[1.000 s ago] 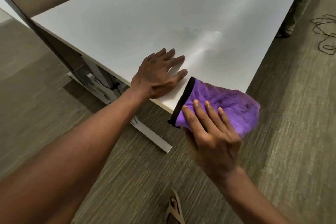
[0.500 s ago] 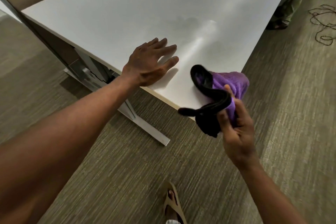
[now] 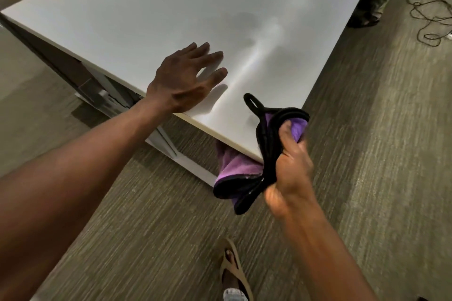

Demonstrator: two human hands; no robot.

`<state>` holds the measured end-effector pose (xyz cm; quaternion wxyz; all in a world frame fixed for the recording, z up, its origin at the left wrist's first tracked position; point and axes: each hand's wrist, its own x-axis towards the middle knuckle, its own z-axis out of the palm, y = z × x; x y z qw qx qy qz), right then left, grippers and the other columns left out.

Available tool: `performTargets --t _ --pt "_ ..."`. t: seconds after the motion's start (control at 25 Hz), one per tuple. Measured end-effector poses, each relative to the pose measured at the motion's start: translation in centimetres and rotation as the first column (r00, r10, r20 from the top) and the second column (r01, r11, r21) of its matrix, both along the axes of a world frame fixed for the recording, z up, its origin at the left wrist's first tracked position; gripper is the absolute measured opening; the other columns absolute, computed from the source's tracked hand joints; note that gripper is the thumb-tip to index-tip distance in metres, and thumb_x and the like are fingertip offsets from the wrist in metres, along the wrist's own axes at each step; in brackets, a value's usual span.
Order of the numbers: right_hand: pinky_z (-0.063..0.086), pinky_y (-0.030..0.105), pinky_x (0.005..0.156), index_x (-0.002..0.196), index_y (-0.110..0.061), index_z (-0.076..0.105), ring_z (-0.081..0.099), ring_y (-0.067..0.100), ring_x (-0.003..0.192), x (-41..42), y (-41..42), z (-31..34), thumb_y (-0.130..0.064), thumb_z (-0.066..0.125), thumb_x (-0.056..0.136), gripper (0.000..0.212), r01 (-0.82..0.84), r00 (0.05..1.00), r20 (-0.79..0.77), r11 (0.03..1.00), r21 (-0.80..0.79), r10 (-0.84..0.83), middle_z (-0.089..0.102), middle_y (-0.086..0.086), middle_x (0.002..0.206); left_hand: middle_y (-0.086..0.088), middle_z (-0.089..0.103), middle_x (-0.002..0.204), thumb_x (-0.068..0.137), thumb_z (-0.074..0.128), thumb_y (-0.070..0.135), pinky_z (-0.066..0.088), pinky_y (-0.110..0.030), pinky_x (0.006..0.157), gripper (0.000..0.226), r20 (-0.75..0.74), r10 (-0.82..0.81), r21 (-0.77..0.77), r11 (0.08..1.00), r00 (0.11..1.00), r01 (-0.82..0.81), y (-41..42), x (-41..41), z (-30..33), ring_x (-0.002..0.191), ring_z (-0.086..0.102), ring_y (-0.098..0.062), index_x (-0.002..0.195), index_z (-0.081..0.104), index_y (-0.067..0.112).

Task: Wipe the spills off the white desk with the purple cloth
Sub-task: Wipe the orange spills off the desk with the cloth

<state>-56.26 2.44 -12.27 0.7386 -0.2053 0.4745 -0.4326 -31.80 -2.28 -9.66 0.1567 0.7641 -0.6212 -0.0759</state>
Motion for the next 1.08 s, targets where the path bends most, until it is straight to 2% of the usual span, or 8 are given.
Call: performTargets --t 0.08,0.28,0.48,0.68,0.8,0.88,0.96,1.08 --pt "0.047 0.064 0.106 0.136 -0.026 0.059 0.067 0.035 0.119 -0.1 -1.4 0.4 -0.074 0.077 0.064 0.088 -0.057 0.997 -0.046 0.998 0.017 0.057 0.071 0.009 0.128 0.012 0.027 0.167 0.093 0.029 0.078 0.018 -0.044 0.127 0.068 0.008 0.001 0.003 1.0 1.0 -0.001 0.0 0.0 0.0 0.157 0.016 -0.01 0.153 0.039 0.048" --pt "0.047 0.054 0.109 0.135 -0.018 0.059 0.065 0.029 0.118 -0.2 -2.1 1.0 -0.075 0.049 0.09 0.072 -0.034 0.981 -0.189 0.999 0.024 0.038 0.068 0.006 0.125 0.012 0.024 0.168 0.092 0.024 0.081 0.017 -0.047 0.127 0.072 0.036 -0.004 0.018 1.0 0.999 0.003 -0.1 0.1 -0.2 0.157 0.015 -0.01 0.155 0.035 0.047" --pt "0.051 0.042 0.062 0.09 -0.015 0.054 0.051 0.011 0.065 -0.4 2.5 2.2 -0.064 0.035 0.099 0.053 -0.112 0.882 -0.457 0.993 0.029 0.113 0.054 0.0 0.078 0.01 0.026 0.168 0.092 0.025 0.082 0.019 -0.047 0.126 0.074 0.05 -0.012 -0.002 1.0 0.999 0.012 -0.1 0.0 -0.2 0.157 0.016 -0.013 0.155 0.036 0.045" --pt "0.047 0.022 0.048 0.109 -0.02 0.053 0.058 0.001 0.052 0.7 3.8 0.8 -0.062 0.037 0.099 0.046 -0.201 0.726 -0.686 0.942 -0.269 -0.041 0.056 -0.006 0.07 0.009 0.027 0.168 0.09 0.026 0.083 0.02 -0.047 0.126 0.076 0.05 -0.024 -0.012 1.0 0.998 0.025 0.0 0.3 -0.6 0.157 0.017 -0.013 0.155 0.037 0.045" --pt "0.054 0.014 0.063 0.137 -0.008 0.05 0.07 0.009 0.079 2.0 5.1 -0.2 -0.047 0.039 0.105 0.052 -0.147 0.619 -0.714 0.845 -0.514 -0.327 0.07 0.007 0.096 0.009 0.028 0.167 0.091 0.026 0.083 0.021 -0.048 0.126 0.074 0.047 -0.027 -0.024 0.999 0.999 0.028 -0.2 0.4 -0.7 0.157 0.018 -0.013 0.154 0.038 0.046" --pt "0.046 0.011 0.102 0.152 -0.002 0.04 0.054 0.019 0.135 3.3 7.0 -0.9 -0.024 0.047 0.104 0.053 -0.15 0.609 -0.675 0.776 -0.612 -0.415 0.05 0.022 0.148 0.01 0.029 0.167 0.093 0.026 0.08 0.02 -0.046 0.126 0.07 0.033 -0.026 -0.028 0.999 0.999 0.027 -0.2 0.3 -0.6 0.157 0.018 -0.012 0.153 0.039 0.046" --pt "0.027 0.036 0.125 0.156 -0.009 0.037 0.011 0.037 0.157 3.9 8.2 -1.6 -0.005 0.049 0.098 0.059 -0.327 0.539 -0.717 0.676 -0.661 -0.441 0.018 0.01 0.17 0.009 0.029 0.167 0.096 0.025 0.076 0.019 -0.045 0.127 0.067 0.014 -0.03 -0.04 0.999 0.999 0.031 -0.3 0.3 -0.5 0.157 0.018 -0.011 0.153 0.04 0.046" --pt "0.015 0.062 0.125 0.154 -0.017 0.042 0.003 0.042 0.157 2.0 7.0 -3.1 -0.004 0.058 0.087 0.07 -0.692 0.37 -0.788 0.42 -0.587 -0.492 0.032 -0.003 0.165 0.007 0.031 0.166 0.098 0.024 0.073 0.019 -0.044 0.127 0.065 -0.006 -0.047 -0.049 0.998 0.999 0.047 -0.3 0.4 -0.5 0.156 0.019 -0.013 0.152 0.043 0.044"
